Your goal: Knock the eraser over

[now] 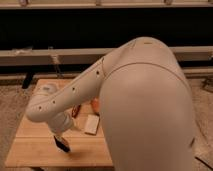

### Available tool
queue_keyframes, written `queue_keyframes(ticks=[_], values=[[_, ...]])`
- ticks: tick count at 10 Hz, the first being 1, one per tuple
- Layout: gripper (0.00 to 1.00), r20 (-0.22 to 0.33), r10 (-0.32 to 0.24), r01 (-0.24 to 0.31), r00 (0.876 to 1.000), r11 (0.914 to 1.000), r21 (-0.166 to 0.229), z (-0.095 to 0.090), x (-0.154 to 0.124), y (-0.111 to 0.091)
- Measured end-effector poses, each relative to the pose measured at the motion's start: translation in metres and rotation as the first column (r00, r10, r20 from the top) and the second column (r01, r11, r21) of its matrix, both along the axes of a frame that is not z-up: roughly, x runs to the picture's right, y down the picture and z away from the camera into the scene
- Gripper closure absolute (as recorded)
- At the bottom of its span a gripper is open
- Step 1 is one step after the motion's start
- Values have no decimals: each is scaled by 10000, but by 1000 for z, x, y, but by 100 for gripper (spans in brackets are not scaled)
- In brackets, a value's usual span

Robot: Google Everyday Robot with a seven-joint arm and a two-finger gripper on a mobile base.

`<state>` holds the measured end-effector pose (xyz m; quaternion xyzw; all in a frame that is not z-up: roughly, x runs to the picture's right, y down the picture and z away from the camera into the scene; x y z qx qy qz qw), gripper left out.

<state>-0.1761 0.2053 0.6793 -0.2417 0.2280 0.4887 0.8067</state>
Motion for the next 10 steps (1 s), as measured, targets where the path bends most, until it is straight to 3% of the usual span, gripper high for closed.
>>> queue_keyframes(ticks=[10], values=[[35, 207, -339, 334, 9992, 9992, 233, -2, -13, 11]])
